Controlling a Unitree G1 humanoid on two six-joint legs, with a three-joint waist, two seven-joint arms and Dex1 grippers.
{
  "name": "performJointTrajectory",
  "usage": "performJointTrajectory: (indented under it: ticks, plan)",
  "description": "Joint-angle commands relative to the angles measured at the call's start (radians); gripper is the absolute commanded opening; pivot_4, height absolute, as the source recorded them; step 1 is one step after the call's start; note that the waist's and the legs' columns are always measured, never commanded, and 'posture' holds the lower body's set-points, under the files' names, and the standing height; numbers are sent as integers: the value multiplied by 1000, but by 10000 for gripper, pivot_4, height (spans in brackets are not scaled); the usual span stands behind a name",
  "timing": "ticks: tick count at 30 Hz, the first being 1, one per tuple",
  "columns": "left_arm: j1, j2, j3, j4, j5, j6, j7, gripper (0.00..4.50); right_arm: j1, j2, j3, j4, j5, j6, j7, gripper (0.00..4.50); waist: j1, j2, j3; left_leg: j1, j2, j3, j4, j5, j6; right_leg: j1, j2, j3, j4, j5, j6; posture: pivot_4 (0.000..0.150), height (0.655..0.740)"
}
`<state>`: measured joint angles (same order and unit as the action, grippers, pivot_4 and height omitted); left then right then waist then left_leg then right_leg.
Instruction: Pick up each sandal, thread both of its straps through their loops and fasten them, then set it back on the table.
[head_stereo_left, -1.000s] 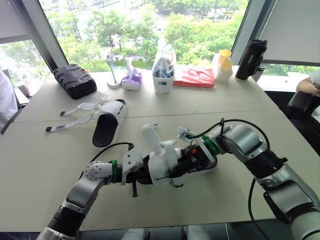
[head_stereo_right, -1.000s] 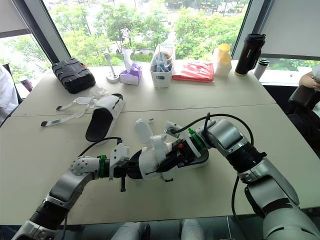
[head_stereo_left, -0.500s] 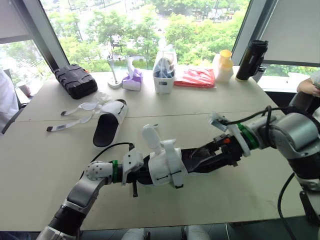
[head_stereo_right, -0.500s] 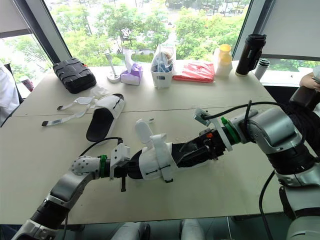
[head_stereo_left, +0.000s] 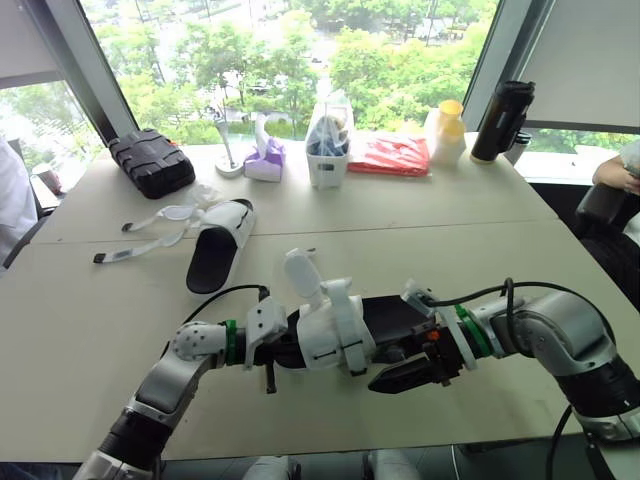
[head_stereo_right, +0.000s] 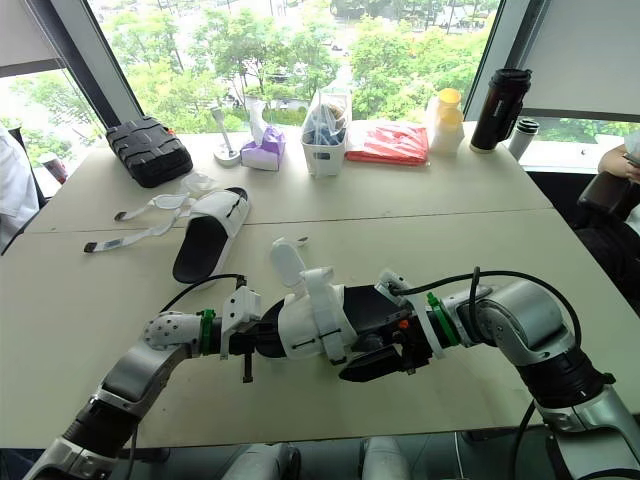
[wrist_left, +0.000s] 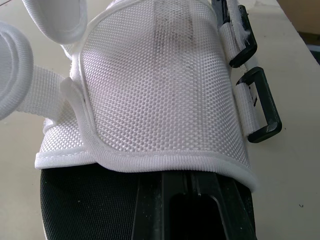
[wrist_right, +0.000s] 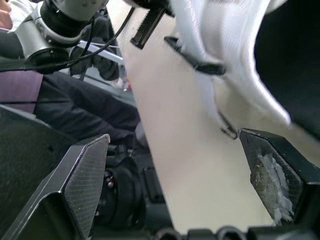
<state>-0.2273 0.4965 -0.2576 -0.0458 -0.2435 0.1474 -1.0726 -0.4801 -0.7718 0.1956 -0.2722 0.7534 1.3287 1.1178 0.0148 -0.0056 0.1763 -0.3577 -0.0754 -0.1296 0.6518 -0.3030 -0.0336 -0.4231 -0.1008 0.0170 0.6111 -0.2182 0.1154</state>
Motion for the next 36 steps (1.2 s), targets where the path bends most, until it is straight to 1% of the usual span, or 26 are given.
performJointTrajectory:
  ticks: [1,12,14,15,16,17,18,20,22,27,29,31,36]
  plan:
    - [26,-3,-68,31,39,34,-11,0,-6,46,7,-26,15,-23,-37,44491,1,0,0,0,0,0,0,0,0,0,0,0,0,0,0,1500,7400]
    - [31,-1,-64,21,33,44,-7,0,-27,150,-22,-50,85,38,-135,44491,0,0,0,0,0,-1,0,0,0,0,0,0,0,0,0,1500,7400]
    - [30,-3,-64,22,34,44,-6,0,-35,172,-34,-36,92,51,-164,39458,0,0,0,0,0,-1,0,0,0,0,0,0,0,0,0,1500,7400]
    - [30,-3,-65,23,34,44,-6,0,-37,180,-38,-31,94,57,-175,36288,-1,0,0,0,0,-1,0,0,0,0,0,0,0,0,0,1500,7400]
    - [29,-4,-65,22,34,45,-4,0,-36,181,-35,-35,95,59,-177,31925,0,0,0,0,0,-1,0,0,0,0,0,0,0,0,0,1500,7400]
    - [29,-5,-65,21,34,46,-3,0,-35,180,-31,-40,96,60,-177,25863,1,0,0,0,0,-1,0,0,0,0,0,0,0,0,0,1500,7400]
    - [29,-6,-65,20,34,46,-3,0,-34,181,-29,-44,98,62,-180,21256,1,0,0,0,0,-1,0,0,0,0,0,0,0,0,0,1500,7400]
    - [30,-6,-66,20,35,47,-3,0,-31,183,-23,-49,101,63,-186,9862,0,0,0,0,-1,-1,0,0,0,0,0,0,0,0,0,1500,7400]
    - [31,-7,-65,18,35,49,-3,0,-24,179,-13,-51,94,60,-195,213,0,0,0,0,-1,-1,0,0,0,0,0,0,0,0,0,1500,7400]
    - [33,-6,-64,15,35,51,-4,0,-9,143,8,-74,102,68,-178,213,-1,0,0,0,0,-1,0,0,0,-1,0,0,0,0,0,1500,7400]
    - [30,-4,-63,17,35,53,-5,0,22,64,59,-137,95,40,-122,213,0,0,0,-1,-1,-1,0,0,0,-1,0,0,0,0,0,1500,7400]
    - [22,-2,-62,22,34,54,-9,0,53,-34,131,-195,55,-30,-48,213,2,0,0,-1,-1,-2,0,0,1,-1,0,0,0,0,1,1500,7400]
    - [16,1,-61,29,36,56,-15,0,81,-172,244,-232,-40,-190,71,213,-2,0,0,0,-1,0,0,-1,2,0,-1,0,0,-2,3,1500,7400]
